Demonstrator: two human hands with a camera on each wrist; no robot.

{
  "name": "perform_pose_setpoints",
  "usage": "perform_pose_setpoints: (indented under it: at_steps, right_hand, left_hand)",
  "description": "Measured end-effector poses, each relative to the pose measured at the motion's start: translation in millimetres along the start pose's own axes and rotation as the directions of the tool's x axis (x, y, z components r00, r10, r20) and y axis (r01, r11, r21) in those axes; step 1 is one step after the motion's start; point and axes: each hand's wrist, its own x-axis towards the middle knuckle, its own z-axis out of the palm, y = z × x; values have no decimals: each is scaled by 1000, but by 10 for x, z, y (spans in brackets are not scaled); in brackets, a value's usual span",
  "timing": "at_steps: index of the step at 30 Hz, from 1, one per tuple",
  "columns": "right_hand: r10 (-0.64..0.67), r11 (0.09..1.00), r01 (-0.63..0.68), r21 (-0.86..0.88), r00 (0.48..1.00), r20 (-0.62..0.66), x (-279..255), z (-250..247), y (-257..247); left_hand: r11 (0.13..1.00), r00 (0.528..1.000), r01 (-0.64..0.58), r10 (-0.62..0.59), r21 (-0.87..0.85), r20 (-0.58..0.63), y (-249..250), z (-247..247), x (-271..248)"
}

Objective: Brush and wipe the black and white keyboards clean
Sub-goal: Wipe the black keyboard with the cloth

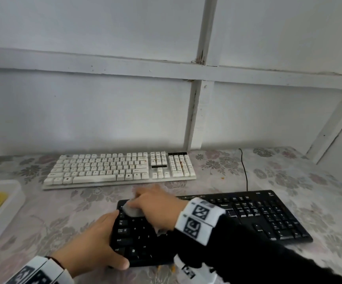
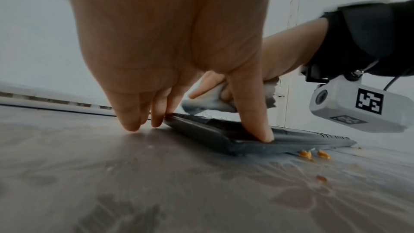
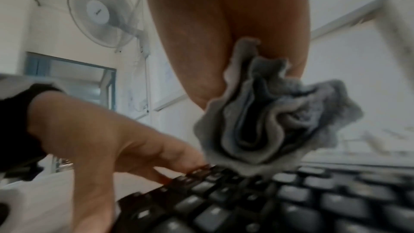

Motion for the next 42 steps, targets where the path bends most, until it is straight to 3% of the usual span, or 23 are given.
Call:
perform_pose_setpoints:
  at_steps: [4, 8, 13, 18, 21, 26, 28, 31, 36, 42]
  right_hand:
    - [26, 991, -28, -127, 1000, -18, 60, 150, -74]
    - [52, 983, -58, -172, 998, -36, -223, 170, 231]
    - [163, 970, -168, -174, 986, -39, -555, 179, 615]
    - [370, 902, -343, -264, 927, 59, -831, -54, 788]
    - [459, 878, -441, -185, 886, 65, -820, -179, 837]
    - [323, 946, -324, 26, 945, 57, -549, -235, 503]
    - [265, 963, -268, 22, 959, 101, -442, -164, 378]
    - [209, 974, -202, -106, 976, 62, -395, 50, 441]
    - [288, 946, -289, -144, 957, -28, -663, 208, 850]
    - [398, 903, -391, -180, 917, 2, -1046, 110, 1205]
  left_hand:
    - [999, 999, 46, -45, 22, -27, -55, 0, 5]
    - [988, 993, 113, -108, 108, -48, -32, 21, -39]
    - [986, 989, 142, -139, 90, -43, 31, 34, -67]
    - [989, 992, 123, -121, 85, -27, -51, 14, -39]
    - [988, 992, 122, -120, 95, -25, -107, 11, -21]
    - [987, 996, 92, -91, 128, -15, -209, 11, 16]
    - [988, 996, 92, -89, 122, -27, -217, 20, 17]
    - [989, 996, 91, -87, 117, -36, -226, 27, 12]
    - [984, 995, 94, -90, 149, -34, -246, 24, 13]
    - [987, 996, 89, -86, 133, -30, -149, 10, -20]
